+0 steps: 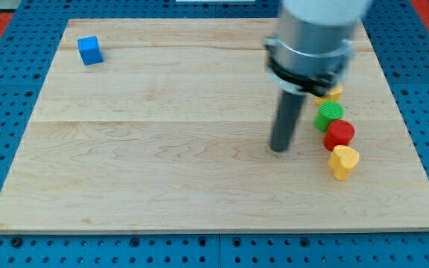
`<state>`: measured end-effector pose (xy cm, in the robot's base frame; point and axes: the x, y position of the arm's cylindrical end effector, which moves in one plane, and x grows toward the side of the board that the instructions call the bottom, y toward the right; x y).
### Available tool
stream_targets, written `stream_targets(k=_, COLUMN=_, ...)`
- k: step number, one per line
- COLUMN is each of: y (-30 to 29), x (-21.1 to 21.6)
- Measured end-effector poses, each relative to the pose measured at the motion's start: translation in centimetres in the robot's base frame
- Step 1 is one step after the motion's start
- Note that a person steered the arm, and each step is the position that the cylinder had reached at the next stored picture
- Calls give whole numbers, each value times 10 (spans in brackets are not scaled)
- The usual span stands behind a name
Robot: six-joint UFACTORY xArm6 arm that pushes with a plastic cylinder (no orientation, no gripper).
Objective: Move your arm towards the blue cube
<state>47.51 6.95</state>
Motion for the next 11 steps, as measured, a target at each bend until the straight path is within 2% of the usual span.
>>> stream_targets(k=1, y=-38, x=-51)
stream_targets(k=4, y=-65, x=-211)
stream_targets(k=6, y=-143, x=-282)
stream_targets(k=7, y=-178, x=-284)
stream_targets(k=8, y=-277, x=-284)
stream_targets(k=9, y=-331, x=-260)
stream_targets(k=11, y=-298, x=-207)
